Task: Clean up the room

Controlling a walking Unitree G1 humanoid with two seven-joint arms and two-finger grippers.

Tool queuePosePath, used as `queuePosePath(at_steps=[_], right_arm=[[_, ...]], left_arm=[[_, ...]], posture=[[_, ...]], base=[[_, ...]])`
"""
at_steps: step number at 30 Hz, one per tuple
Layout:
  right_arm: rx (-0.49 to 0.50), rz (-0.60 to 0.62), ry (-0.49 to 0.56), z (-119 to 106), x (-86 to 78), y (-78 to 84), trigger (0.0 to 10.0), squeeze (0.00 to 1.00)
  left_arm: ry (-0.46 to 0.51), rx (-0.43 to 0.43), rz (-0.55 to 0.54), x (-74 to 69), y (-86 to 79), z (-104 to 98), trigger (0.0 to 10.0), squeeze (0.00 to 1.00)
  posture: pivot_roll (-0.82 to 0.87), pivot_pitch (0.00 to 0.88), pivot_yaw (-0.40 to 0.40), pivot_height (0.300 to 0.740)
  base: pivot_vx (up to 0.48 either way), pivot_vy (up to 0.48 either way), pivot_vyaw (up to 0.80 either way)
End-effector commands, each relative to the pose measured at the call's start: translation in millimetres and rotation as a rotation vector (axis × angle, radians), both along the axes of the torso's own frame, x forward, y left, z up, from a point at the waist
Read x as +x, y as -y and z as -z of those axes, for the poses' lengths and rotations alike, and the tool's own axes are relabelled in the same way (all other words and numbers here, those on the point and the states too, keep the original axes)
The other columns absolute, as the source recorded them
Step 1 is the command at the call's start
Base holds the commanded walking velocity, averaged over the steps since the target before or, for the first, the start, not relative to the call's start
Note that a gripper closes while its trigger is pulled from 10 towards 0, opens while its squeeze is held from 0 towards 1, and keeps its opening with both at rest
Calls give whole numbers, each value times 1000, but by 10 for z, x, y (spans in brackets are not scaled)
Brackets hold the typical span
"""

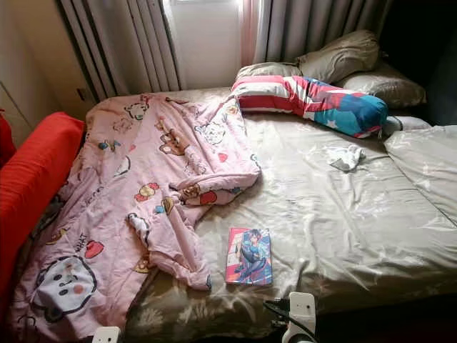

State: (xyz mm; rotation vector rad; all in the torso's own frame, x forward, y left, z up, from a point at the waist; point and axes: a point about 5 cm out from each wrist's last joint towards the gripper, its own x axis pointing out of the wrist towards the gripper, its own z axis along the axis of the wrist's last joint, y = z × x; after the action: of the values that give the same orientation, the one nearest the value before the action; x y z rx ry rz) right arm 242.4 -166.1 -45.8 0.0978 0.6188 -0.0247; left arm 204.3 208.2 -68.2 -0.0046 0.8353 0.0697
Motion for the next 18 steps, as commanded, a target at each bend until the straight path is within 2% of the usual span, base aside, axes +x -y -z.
queuePosePath(at_steps=[1, 5, 11, 16, 18], right_arm=[[-5, -21, 5, 6, -12, -36, 10000, 0], [-9, -34, 12, -6, 6, -59, 10000, 0], [-10, -61, 33, -27, 26, -101, 10000, 0], [5, -36, 34, -24, 20, -88, 10000, 0], [2, -36, 36, -27, 24, -81, 10000, 0]], left_arm=[[-14, -7, -9, -47, -11, 25, 10000, 0], [-13, -7, -7, -46, -9, 24, 10000, 0], [-11, -8, -6, -44, -9, 23, 10000, 0], [-8, -7, -6, -42, -5, 22, 10000, 0], [-4, -5, -4, -35, -4, 17, 10000, 0]], posture=[[-35, 130, 23, 740], [-35, 130, 23, 740], [-32, 131, 21, 740], [-32, 131, 21, 740], [-33, 132, 21, 740]], base=[[270, 0, 0], [278, 0, 0], [298, 0, 608], [289, 0, 0], [0, 0, 0]])
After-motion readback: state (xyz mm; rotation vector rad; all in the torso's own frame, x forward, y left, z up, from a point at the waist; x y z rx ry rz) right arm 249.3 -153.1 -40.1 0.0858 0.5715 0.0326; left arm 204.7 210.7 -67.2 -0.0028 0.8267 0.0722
